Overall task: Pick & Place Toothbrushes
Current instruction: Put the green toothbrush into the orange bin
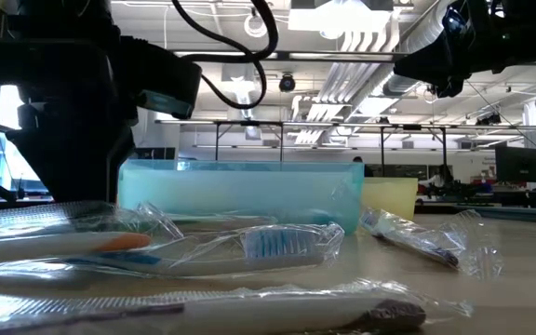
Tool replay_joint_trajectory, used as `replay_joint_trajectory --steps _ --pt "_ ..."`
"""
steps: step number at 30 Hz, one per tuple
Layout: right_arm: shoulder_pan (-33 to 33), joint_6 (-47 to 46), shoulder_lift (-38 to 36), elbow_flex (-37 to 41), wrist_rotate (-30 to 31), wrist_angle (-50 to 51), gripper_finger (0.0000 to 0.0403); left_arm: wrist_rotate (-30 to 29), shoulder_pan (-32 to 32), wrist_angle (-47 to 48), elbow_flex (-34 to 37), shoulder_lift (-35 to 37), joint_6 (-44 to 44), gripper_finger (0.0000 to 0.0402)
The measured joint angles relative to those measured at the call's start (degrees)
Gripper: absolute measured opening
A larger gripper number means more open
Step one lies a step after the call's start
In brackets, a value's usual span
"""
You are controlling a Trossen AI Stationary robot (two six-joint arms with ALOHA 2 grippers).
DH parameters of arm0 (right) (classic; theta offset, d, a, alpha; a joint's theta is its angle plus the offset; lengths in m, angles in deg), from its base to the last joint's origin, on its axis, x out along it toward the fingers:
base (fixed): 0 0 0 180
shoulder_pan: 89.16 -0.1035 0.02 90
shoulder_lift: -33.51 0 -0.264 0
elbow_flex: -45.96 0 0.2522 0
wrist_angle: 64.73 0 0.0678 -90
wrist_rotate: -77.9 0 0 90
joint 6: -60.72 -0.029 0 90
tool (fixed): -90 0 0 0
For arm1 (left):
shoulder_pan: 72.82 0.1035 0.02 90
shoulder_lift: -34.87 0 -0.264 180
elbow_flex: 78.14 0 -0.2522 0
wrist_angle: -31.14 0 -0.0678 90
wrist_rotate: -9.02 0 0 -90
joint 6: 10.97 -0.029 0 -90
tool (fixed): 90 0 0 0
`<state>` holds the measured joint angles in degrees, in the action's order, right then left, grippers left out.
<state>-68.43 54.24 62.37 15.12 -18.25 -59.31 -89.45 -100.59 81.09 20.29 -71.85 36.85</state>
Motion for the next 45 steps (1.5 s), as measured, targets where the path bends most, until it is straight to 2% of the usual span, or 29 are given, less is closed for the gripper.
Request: replay_joint_trajectory --steps 9,20,32,41,45 --pt "0.0 0.0 -0.01 0.0 -0.02 0.02 0.0055 0.41 0.0 0.01 0.0 -0.04 0.2 0.011" --pt "0.0 -0.01 -0.02 0.0 -0.02 0.02 0.0055 2.3 0.07 -0.23 0.02 -0.04 0.33 0.0014" --pt "-0.02 -0.02 -0.02 0.0 -0.29 0.33 0.0055 5.78 -0.04 -0.03 0.15 3.11 -1.56 0.0021" --pt "-0.07 -0.02 -0.02 0.0 -0.13 0.37 0.0055 4.87 0.02 0.48 -0.78 8.87 -5.89 0.0022" --pt "-0.09 -0.02 -0.02 0.0 0.01 0.37 0.0055 1.79 0.02 0.93 -2.6 11.15 -8.22 0.0022"
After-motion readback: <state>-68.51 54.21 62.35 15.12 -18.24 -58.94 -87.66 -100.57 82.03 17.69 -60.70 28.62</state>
